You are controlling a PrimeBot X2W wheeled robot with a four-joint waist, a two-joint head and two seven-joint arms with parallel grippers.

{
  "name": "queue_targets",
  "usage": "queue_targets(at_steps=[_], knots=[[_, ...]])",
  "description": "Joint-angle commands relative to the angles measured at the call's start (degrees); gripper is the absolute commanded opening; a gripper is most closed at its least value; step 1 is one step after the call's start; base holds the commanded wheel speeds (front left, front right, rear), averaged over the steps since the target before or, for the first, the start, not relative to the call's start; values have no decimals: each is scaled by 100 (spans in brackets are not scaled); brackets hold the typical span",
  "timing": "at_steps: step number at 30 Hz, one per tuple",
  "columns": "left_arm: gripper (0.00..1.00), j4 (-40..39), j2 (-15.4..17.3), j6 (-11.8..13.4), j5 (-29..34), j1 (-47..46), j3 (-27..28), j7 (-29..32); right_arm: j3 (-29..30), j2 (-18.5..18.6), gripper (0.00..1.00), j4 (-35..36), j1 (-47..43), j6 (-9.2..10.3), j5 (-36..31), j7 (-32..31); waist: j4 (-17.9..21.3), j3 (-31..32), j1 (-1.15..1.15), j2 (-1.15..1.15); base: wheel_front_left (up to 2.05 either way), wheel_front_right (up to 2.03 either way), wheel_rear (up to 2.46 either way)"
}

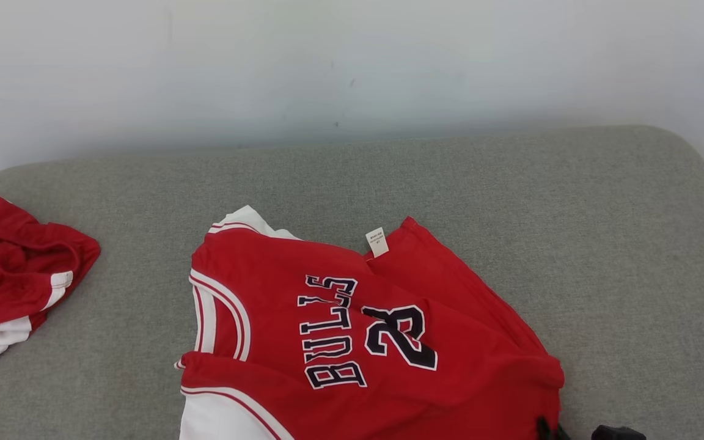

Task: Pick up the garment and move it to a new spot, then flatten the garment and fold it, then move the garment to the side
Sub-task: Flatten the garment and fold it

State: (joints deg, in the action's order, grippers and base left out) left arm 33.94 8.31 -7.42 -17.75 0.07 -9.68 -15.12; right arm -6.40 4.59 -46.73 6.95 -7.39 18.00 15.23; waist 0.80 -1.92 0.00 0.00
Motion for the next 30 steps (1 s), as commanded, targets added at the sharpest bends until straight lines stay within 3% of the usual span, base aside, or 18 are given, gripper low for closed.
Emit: queue_targets(at_steps=[1, 10, 16, 24, 30], knots=[[0, -74, 19, -2, -81, -68, -4, -3, -159, -100, 0, -66, 49, -20, 105, -45, -7, -14, 0, 0, 0, 0, 0], [0, -1197, 85, -2, -178, -205, 68, -3, -425, 135, 0, 1067, 117, -18, 383, -10, -6, -126, 0, 0, 0, 0, 0], [0, -1758, 401, 3, -322, -835, -76, 13, -669, 311, 0, 1740, 625, -15, 505, -16, 72, -287, 0, 0, 0, 0, 0], [0, -2037, 1034, 3, -886, -2982, -463, 715, -853, 645, 0, 2330, 2301, -15, 735, -376, 163, -971, 0, 0, 0, 0, 0], [0, -1651, 1430, 2, -1079, -5223, -822, 1271, -815, 941, 0, 2217, 4196, -15, 936, -809, 206, -1885, 0, 0, 0, 0, 0]])
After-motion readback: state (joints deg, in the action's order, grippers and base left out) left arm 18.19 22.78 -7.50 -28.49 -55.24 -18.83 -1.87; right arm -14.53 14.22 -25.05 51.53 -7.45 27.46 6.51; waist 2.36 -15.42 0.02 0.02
